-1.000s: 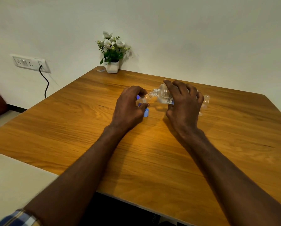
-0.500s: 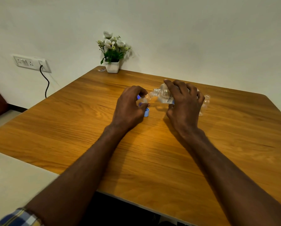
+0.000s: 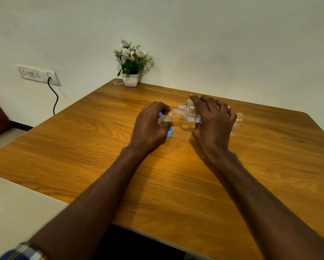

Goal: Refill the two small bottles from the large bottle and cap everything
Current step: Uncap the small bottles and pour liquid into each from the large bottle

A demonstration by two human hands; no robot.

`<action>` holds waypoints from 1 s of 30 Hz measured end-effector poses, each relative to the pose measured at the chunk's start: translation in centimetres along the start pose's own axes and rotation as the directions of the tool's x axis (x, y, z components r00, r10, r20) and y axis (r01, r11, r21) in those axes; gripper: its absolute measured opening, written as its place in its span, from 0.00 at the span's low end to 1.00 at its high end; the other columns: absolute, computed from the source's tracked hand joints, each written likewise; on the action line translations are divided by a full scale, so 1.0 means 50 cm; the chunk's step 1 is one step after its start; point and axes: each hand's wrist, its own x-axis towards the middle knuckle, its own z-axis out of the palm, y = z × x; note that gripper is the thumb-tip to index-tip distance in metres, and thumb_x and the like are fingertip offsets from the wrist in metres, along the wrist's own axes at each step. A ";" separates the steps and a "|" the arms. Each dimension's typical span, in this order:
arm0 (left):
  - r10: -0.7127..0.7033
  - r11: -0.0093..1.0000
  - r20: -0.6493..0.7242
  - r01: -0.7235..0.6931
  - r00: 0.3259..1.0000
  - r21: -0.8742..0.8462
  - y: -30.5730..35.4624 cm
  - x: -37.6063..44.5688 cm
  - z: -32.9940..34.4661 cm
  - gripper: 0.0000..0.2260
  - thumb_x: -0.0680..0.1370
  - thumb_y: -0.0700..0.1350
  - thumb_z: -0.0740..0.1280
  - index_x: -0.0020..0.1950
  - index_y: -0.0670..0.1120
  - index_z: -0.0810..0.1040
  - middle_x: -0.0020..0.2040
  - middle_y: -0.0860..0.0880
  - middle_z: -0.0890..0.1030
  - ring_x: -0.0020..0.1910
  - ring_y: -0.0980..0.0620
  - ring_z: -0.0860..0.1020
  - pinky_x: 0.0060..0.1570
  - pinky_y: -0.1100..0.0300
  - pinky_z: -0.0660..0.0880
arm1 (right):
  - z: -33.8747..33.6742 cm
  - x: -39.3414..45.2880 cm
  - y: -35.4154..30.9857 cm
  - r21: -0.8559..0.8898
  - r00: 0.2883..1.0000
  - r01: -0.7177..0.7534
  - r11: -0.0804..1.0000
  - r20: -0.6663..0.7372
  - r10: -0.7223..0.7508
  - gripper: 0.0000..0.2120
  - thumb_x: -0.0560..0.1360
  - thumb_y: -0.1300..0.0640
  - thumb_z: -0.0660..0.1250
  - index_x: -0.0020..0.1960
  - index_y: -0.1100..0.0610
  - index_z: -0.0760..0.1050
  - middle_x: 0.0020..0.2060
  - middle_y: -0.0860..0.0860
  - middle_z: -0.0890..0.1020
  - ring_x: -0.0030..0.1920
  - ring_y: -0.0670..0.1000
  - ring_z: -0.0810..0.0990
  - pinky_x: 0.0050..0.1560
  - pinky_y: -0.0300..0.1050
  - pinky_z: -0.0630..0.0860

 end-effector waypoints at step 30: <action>-0.013 1.000 0.007 0.013 1.000 -0.014 0.006 0.001 -0.002 0.13 0.73 0.42 0.79 0.55 0.47 0.81 0.52 0.52 0.82 0.49 0.55 0.75 0.45 0.68 0.67 | -0.004 0.002 -0.003 0.018 1.000 -0.010 1.000 0.024 0.010 0.44 0.67 0.63 0.79 0.79 0.46 0.67 0.74 0.50 0.74 0.74 0.59 0.68 0.71 0.62 0.63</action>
